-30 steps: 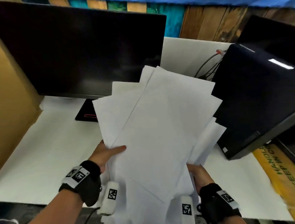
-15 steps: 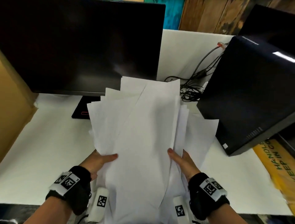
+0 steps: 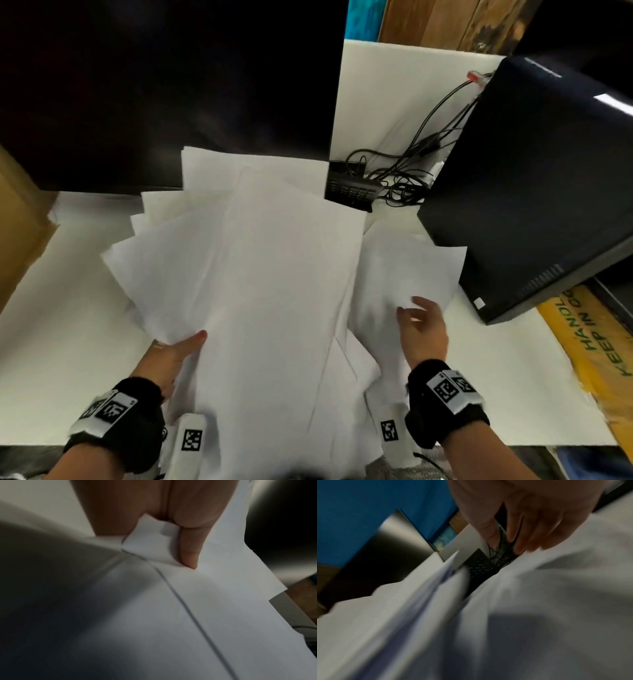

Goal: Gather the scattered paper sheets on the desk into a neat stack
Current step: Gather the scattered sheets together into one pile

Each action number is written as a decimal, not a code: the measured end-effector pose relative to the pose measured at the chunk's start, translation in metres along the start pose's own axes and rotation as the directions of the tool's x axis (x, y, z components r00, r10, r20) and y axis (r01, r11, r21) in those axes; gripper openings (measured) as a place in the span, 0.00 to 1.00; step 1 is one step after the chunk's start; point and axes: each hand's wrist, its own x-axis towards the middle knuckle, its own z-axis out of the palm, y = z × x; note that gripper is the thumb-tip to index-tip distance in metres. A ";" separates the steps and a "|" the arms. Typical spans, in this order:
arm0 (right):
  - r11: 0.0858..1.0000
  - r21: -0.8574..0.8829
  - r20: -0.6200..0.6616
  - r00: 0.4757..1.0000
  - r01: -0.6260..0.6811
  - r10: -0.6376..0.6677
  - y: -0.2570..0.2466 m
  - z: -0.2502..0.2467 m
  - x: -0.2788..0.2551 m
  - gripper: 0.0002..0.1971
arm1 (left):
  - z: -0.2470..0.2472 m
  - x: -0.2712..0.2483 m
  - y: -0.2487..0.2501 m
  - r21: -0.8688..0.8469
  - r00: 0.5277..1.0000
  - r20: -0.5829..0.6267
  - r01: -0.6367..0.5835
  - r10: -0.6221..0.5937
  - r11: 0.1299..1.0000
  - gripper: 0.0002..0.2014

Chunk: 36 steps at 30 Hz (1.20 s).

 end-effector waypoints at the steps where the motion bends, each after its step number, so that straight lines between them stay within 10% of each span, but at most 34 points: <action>1: 0.995 -0.102 -0.102 0.995 -0.022 0.012 0.007 -0.004 0.006 0.21 | -0.005 0.002 0.000 -0.005 1.000 -0.029 -0.004 0.004 1.000 0.21; 5: 0.888 -0.401 -0.178 0.970 -0.224 0.164 0.018 -0.015 0.026 0.41 | -0.019 0.005 0.003 -0.087 0.998 -0.057 0.002 -0.007 0.996 0.23; 12: 0.880 -0.460 0.072 0.983 -0.116 0.168 0.017 -0.020 0.050 0.22 | -0.021 0.009 0.004 -0.181 0.998 -0.052 0.012 -0.021 0.983 0.20; 20: 0.903 -0.399 0.184 0.950 -0.162 0.252 -0.012 0.006 0.045 0.42 | -0.029 0.015 -0.001 -0.206 0.995 -0.048 0.071 -0.083 0.976 0.23; 28: 0.920 -0.216 0.266 0.887 -0.327 0.378 -0.027 0.055 0.040 0.36 | -0.020 0.006 0.005 -0.112 0.995 -0.044 0.084 -0.090 0.990 0.22; 36: 0.904 -0.367 0.275 0.903 -0.219 0.330 -0.038 0.074 0.035 0.26 | -0.020 0.004 0.006 -0.160 0.997 0.007 0.075 -0.075 0.984 0.18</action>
